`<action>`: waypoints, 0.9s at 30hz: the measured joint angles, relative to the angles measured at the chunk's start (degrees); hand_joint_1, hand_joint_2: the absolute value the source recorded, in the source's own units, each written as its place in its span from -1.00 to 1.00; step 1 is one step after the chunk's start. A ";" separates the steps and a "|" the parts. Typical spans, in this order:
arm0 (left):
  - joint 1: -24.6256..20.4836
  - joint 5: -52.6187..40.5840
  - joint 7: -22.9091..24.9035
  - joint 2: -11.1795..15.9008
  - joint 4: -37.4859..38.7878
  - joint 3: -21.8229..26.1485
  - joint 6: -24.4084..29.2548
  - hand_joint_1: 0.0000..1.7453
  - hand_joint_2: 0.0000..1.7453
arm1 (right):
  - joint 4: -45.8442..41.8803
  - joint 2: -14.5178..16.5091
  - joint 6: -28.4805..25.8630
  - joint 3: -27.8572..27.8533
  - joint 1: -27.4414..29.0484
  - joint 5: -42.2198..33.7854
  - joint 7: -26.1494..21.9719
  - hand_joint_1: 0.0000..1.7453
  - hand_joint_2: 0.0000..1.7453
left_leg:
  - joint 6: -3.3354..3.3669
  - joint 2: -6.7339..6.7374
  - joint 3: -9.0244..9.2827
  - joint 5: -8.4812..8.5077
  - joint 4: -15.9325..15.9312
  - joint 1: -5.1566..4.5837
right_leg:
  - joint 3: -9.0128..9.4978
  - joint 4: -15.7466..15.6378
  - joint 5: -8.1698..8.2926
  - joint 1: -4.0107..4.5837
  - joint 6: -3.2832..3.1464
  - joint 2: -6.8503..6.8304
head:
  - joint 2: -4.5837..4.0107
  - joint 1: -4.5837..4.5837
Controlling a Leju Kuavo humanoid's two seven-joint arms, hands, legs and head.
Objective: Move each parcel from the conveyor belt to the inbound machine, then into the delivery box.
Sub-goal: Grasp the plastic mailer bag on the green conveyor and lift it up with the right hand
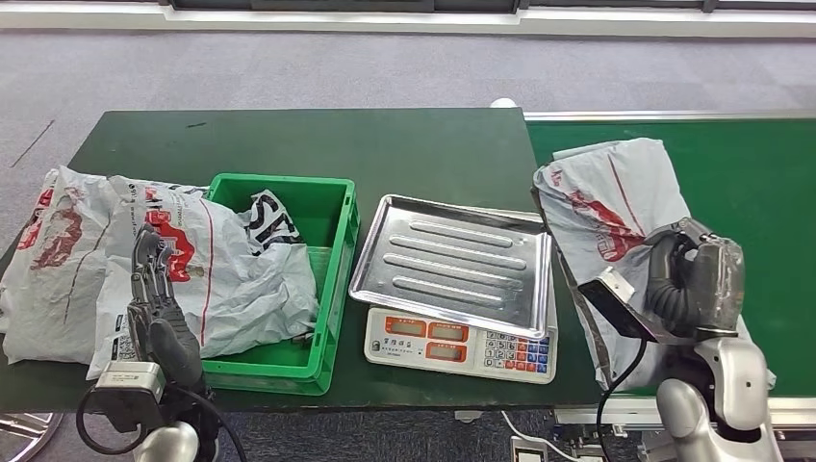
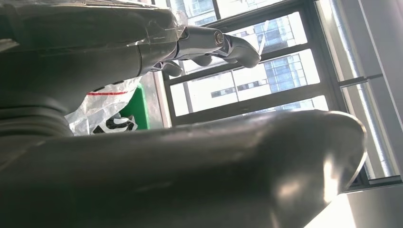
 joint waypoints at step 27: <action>0.07 -0.76 0.65 -0.83 -0.20 0.00 0.18 -1.00 -1.00 | -2.79 0.32 -6.27 -2.94 1.51 -2.55 -8.15 1.00 1.00 | 0.00 0.01 -0.03 -0.01 -0.01 0.00 | 0.00 0.00 0.00 0.00 0.00 0.02 | 0.00 0.00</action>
